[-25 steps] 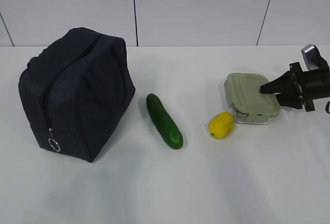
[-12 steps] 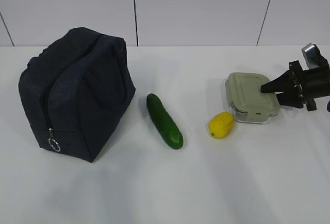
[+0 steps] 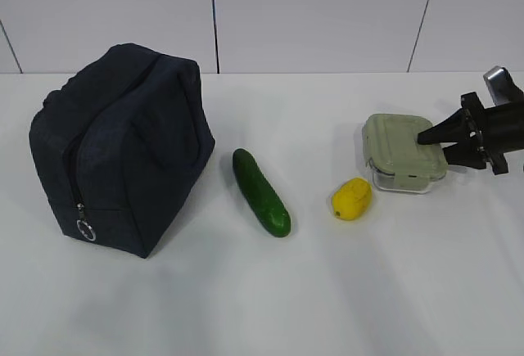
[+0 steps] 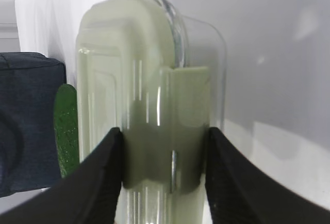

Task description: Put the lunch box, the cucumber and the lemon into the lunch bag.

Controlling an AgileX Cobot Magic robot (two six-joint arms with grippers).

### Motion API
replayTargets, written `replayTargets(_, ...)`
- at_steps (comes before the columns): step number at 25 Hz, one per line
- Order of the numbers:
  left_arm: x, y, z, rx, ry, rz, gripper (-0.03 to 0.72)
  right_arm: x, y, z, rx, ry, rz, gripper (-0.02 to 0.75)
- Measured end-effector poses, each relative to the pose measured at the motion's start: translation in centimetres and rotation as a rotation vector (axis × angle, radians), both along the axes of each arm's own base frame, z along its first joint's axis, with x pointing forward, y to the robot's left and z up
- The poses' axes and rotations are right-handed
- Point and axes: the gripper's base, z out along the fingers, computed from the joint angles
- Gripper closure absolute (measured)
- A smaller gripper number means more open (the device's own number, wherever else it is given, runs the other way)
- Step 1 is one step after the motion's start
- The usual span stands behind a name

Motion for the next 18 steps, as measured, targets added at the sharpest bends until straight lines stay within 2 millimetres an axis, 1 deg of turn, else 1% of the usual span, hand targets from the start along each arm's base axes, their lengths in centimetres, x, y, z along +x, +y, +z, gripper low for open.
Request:
replayTargets(14,0.0,0.0,0.0,0.0,0.0,0.0,0.449,0.2,0.0,0.1,0.022,0.008,-0.033,0.399)
replayTargets(18,0.1,0.0,1.6,0.004,-0.012,0.002,0.449,0.2,0.0,0.7,0.019,-0.004,-0.036,0.4)
